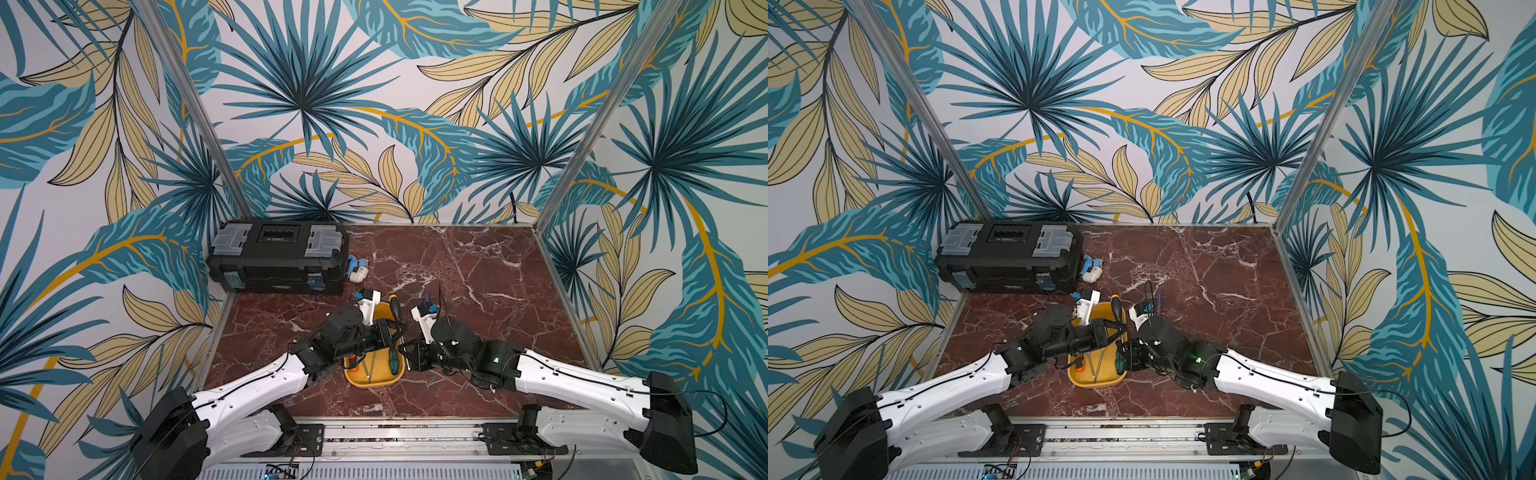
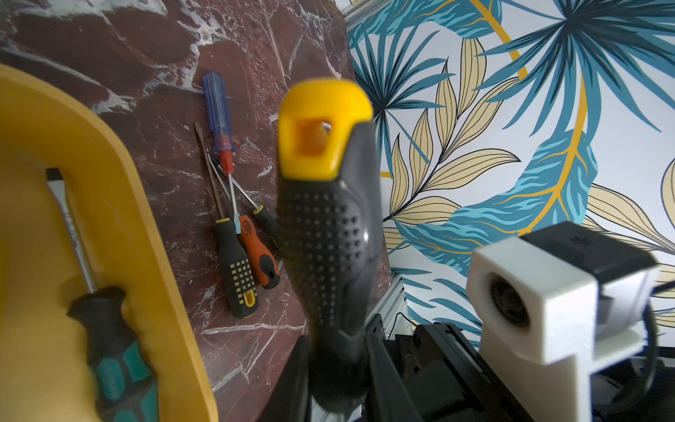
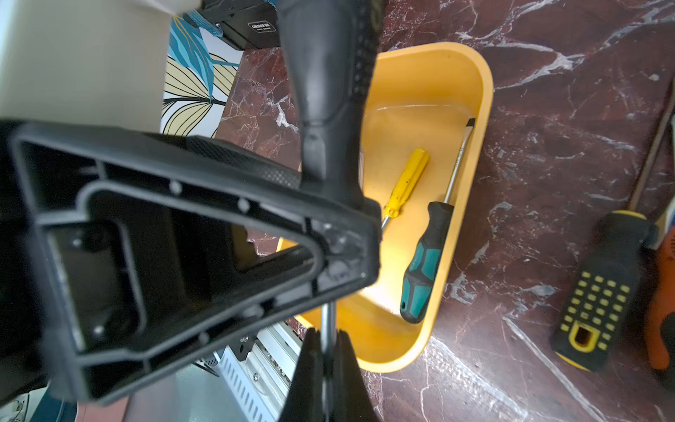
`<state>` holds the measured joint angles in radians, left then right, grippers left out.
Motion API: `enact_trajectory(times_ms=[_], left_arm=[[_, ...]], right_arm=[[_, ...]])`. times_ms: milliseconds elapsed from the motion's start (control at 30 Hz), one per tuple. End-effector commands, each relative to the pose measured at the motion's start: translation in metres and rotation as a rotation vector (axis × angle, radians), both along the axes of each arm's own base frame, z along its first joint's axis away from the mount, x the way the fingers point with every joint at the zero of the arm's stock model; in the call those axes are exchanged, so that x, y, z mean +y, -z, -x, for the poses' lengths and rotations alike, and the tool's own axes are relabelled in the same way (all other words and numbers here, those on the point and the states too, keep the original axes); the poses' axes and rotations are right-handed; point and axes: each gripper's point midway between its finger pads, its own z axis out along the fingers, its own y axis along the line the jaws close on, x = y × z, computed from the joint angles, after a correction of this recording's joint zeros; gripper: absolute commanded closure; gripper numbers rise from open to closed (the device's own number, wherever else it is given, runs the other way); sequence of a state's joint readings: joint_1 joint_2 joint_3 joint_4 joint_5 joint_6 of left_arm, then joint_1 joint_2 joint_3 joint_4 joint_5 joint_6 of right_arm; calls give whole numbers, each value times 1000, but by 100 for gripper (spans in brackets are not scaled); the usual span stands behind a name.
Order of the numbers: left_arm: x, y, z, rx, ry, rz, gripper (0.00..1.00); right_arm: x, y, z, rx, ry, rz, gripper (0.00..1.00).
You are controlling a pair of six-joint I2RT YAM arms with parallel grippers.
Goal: Put the screwdriver on the desktop into the storage box
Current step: Pick up the screwdriver from the center of the board, then place the screwdriver in the storage box.
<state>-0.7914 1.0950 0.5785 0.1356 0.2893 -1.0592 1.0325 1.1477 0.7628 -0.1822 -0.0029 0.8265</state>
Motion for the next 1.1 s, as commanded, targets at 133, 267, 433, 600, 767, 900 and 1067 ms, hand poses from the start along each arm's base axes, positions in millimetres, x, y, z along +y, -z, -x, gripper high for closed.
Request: enact_trajectory(times_ms=[133, 267, 433, 600, 767, 900, 1067], left_arm=[[26, 32, -6, 36, -69, -244, 100], [47, 47, -6, 52, -86, -382, 100], [67, 63, -7, 62, -79, -505, 100], [77, 83, -12, 83, -80, -610, 100], [75, 98, -18, 101, -74, -658, 100], [76, 101, -21, 104, -86, -672, 72], [78, 94, -21, 92, -92, -671, 54]], right_arm=[[-2, -2, -4, -27, 33, -12, 69], [-21, 10, -3, -18, 69, 72, 46], [-49, 15, -3, -45, 129, 142, 44], [-76, 23, -7, -47, 213, 228, 41], [-97, 42, -10, 2, 290, 327, 40], [-111, 57, -12, 62, 325, 399, 38], [-116, 67, -19, 130, 319, 431, 42]])
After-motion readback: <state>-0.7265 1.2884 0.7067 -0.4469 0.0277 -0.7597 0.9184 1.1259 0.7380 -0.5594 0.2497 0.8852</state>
